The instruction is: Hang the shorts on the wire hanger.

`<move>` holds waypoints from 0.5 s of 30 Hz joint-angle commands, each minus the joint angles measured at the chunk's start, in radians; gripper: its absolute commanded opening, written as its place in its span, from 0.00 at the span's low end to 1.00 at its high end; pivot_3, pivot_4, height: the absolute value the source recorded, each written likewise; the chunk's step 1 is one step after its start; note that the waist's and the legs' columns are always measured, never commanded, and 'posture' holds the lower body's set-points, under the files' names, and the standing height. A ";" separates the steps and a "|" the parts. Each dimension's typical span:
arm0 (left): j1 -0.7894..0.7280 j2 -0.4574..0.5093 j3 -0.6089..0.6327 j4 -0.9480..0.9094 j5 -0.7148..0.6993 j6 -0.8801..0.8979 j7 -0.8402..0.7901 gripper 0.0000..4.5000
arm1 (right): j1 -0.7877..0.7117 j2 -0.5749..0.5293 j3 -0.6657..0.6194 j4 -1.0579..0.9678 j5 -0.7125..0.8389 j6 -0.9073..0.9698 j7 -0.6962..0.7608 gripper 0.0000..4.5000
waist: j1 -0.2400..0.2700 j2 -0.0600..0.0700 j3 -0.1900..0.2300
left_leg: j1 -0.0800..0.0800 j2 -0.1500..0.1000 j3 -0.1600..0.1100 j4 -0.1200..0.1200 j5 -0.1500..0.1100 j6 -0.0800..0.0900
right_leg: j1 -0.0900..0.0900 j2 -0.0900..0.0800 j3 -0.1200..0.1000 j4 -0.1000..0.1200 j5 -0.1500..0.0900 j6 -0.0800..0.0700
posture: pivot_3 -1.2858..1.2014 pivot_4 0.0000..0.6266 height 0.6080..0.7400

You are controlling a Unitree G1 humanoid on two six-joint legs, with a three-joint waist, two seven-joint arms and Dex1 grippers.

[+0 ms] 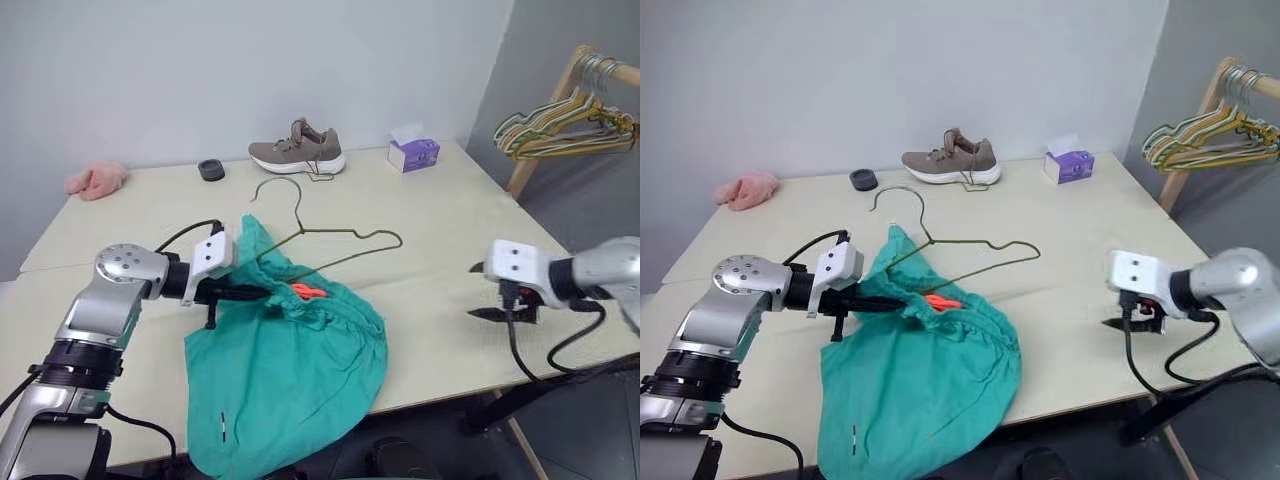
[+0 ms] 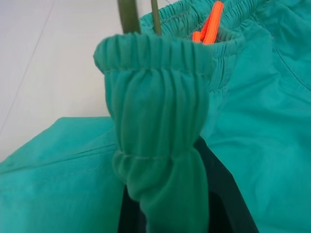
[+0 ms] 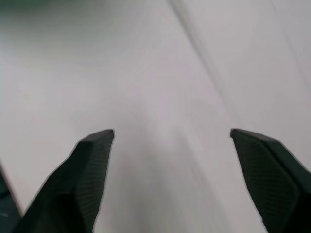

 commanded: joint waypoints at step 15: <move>-0.080 -0.027 0.033 0.010 -0.021 0.007 0.046 0.00 | 0.058 0.643 -0.059 -0.236 0.405 0.686 -0.489 1.00 | -0.003 -0.001 -0.001 | 0.001 0.000 0.000 0.002 0.000 0.000 | 0.000 0.001 0.002 0.000 0.001 0.002 | 0.41 0.00 1.00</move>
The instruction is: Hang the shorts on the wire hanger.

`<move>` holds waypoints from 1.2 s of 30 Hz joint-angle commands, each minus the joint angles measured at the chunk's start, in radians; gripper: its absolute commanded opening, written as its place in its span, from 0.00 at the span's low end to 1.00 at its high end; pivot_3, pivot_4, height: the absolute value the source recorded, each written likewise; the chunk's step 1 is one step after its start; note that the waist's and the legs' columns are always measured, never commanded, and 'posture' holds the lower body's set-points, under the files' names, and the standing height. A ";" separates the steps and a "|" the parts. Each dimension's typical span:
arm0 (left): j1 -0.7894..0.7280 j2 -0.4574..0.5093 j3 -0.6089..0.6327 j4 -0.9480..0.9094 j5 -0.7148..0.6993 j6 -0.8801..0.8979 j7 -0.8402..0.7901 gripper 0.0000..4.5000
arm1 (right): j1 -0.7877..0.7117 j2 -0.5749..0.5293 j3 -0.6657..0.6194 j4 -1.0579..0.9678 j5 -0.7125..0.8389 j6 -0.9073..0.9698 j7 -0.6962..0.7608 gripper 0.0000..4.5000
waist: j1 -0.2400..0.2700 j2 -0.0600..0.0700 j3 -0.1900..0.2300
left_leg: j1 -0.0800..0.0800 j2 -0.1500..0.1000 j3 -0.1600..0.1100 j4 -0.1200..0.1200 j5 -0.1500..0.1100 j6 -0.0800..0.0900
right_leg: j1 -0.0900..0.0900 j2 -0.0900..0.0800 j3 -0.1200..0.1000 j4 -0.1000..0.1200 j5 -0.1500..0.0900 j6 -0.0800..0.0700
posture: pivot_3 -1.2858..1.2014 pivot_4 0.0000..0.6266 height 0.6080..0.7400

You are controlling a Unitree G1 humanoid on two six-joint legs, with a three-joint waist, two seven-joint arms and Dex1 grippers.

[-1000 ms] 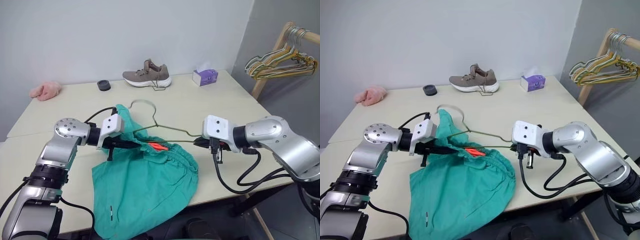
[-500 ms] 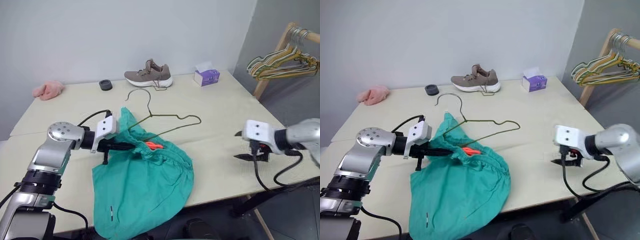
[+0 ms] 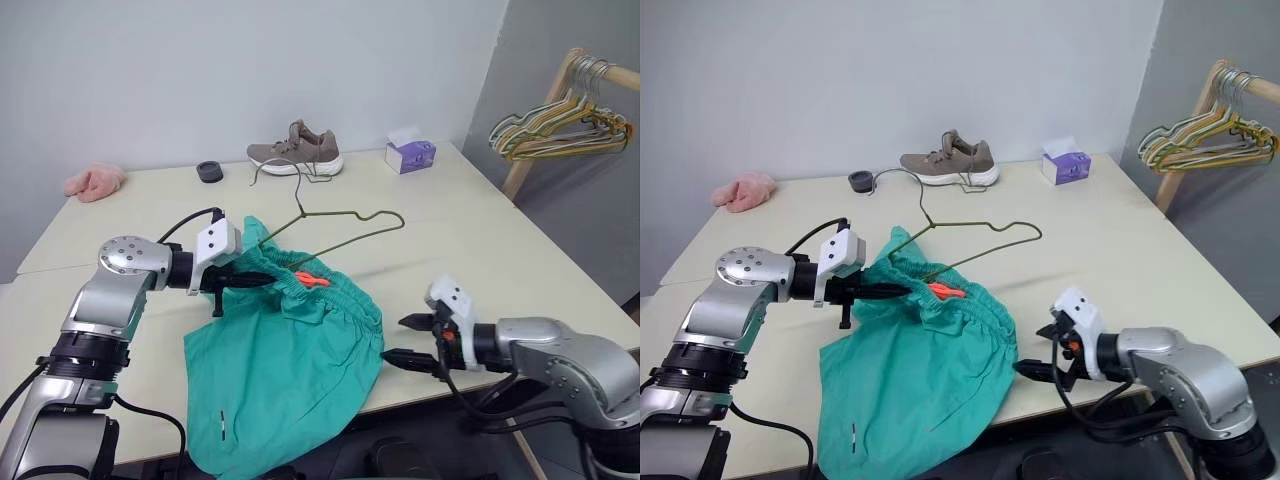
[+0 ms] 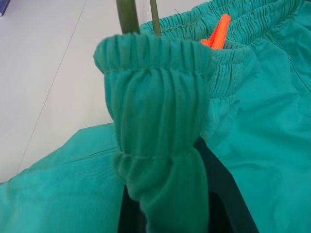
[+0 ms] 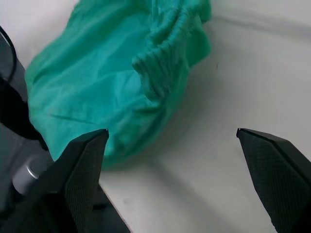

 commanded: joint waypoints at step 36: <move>0.154 0.181 0.248 -0.349 -0.394 0.420 -0.012 0.00 | -0.315 -0.069 -0.044 0.408 -0.039 -0.118 0.041 0.00 | 0.023 0.001 0.001 | 0.000 0.000 0.000 -0.002 0.000 0.000 | 0.000 0.000 -0.001 0.000 0.001 -0.002 | 0.44 0.00 1.00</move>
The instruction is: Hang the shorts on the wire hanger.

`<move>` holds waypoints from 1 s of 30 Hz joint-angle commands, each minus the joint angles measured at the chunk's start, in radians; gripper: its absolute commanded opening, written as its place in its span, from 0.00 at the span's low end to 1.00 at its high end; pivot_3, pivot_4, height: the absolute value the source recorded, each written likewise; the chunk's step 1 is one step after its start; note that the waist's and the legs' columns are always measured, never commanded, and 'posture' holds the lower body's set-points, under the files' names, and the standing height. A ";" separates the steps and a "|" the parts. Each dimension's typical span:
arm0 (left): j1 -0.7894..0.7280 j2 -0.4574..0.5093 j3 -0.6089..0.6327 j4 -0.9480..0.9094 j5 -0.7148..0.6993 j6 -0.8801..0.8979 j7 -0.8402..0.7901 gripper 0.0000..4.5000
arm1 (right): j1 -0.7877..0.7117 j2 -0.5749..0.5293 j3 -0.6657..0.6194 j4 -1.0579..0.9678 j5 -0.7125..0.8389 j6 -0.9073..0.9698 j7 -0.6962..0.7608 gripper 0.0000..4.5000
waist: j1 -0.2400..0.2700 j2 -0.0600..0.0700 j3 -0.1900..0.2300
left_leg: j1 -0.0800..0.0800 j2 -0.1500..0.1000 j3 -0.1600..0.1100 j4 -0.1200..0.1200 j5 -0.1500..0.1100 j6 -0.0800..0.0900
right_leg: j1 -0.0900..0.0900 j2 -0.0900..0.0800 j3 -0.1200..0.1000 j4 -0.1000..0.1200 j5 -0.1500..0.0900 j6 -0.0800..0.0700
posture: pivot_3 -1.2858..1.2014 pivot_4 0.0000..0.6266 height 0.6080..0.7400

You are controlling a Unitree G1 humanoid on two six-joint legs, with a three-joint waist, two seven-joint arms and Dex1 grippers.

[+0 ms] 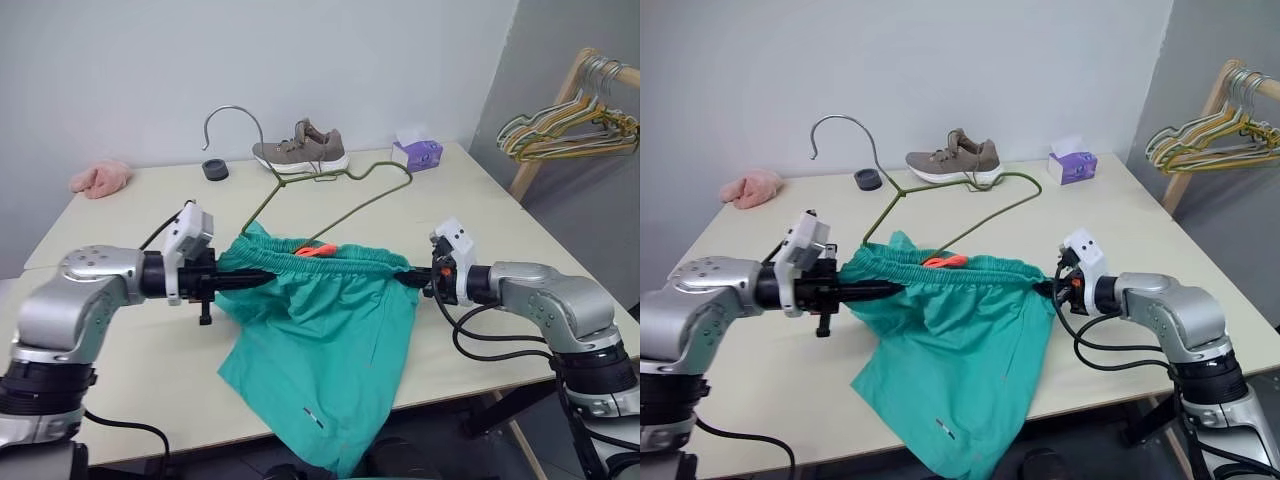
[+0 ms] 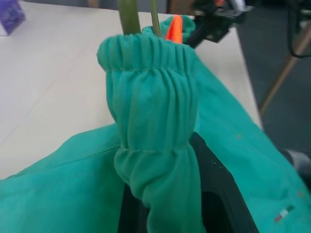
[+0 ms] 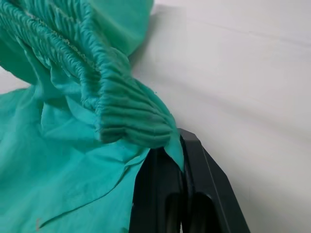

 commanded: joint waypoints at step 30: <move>0.094 0.127 0.088 0.087 0.024 -0.136 -0.067 0.00 | 0.004 0.028 -0.168 0.053 0.070 0.116 -0.152 0.00 | 0.003 0.002 0.001 | 0.000 0.000 0.002 -0.001 0.000 0.000 | -0.001 0.000 0.002 0.000 0.001 -0.001 | 0.44 0.00 1.00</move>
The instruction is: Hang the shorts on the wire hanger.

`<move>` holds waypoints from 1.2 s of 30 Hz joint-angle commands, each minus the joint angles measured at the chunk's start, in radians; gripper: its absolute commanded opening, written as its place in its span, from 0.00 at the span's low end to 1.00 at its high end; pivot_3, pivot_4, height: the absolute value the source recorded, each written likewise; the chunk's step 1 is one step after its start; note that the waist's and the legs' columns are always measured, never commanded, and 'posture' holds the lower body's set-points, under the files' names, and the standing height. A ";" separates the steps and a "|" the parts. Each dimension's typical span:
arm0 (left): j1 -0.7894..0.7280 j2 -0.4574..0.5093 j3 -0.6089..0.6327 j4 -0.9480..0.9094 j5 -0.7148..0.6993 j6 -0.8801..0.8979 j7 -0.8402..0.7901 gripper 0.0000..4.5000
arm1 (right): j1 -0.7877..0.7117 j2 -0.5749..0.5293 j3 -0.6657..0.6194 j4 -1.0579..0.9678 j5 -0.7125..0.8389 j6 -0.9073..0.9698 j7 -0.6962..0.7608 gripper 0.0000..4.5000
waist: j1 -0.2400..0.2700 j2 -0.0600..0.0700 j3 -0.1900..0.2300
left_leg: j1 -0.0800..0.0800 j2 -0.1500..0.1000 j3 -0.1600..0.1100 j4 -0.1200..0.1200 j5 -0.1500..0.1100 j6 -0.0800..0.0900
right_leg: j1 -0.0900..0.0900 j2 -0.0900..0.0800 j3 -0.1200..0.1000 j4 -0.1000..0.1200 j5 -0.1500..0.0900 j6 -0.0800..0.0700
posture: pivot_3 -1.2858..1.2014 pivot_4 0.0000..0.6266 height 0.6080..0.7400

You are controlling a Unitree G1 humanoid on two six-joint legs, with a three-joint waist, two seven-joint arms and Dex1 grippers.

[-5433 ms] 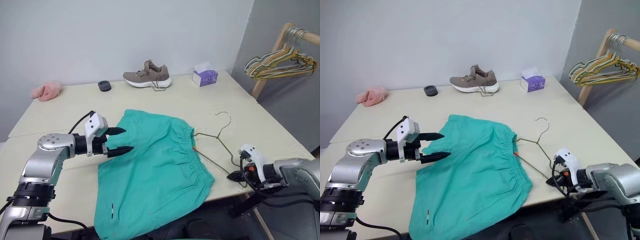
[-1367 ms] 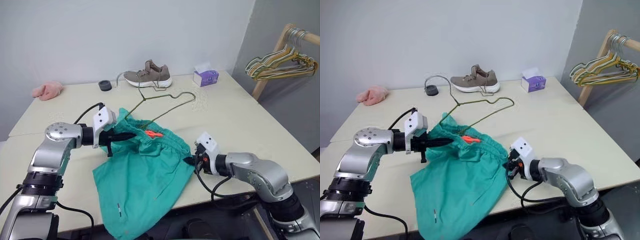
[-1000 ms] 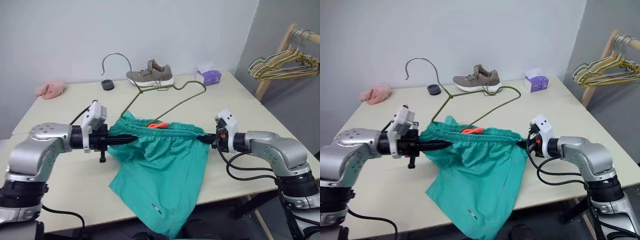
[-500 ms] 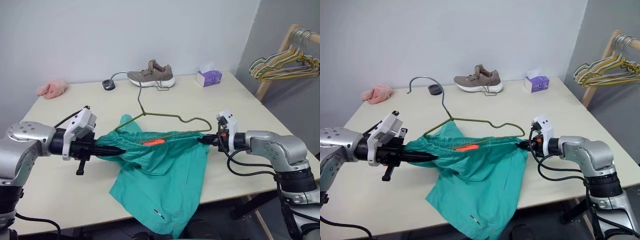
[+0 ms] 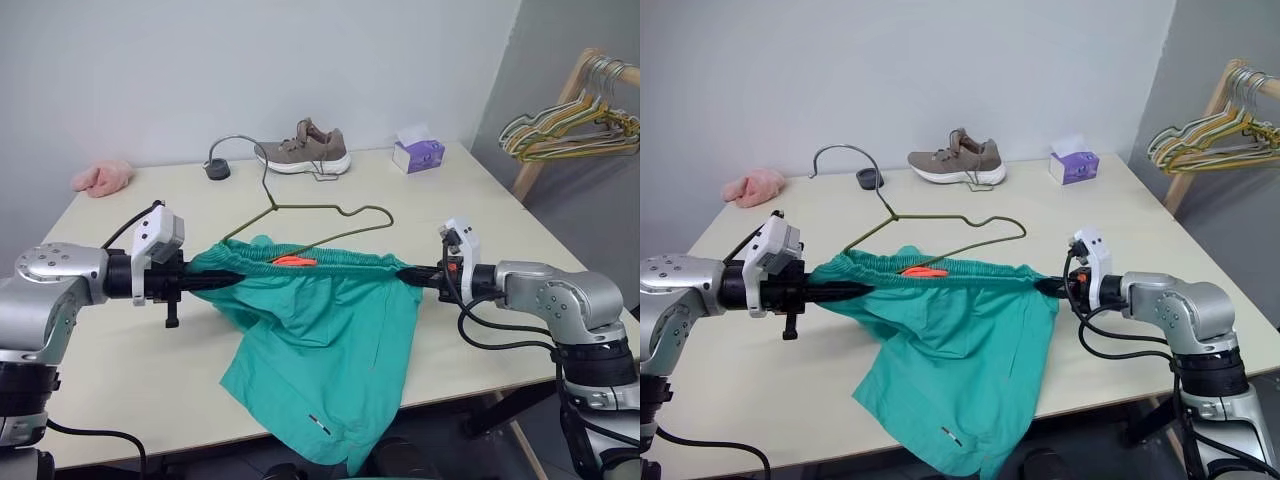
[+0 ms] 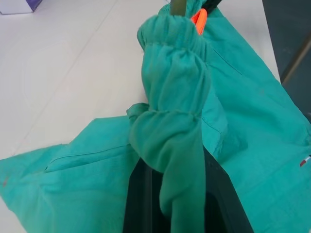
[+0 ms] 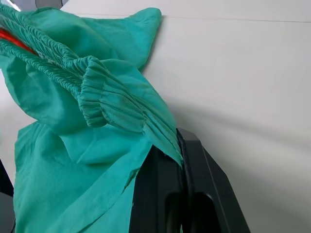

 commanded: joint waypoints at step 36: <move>0.051 0.153 0.031 0.126 0.124 -0.158 -0.085 0.00 | -0.009 -0.019 -0.127 0.038 0.016 0.039 -0.106 0.00 | 0.000 0.002 0.001 | 0.000 0.000 0.001 0.000 0.000 0.000 | 0.000 0.000 0.000 0.000 -0.001 0.002 | 0.44 0.00 1.00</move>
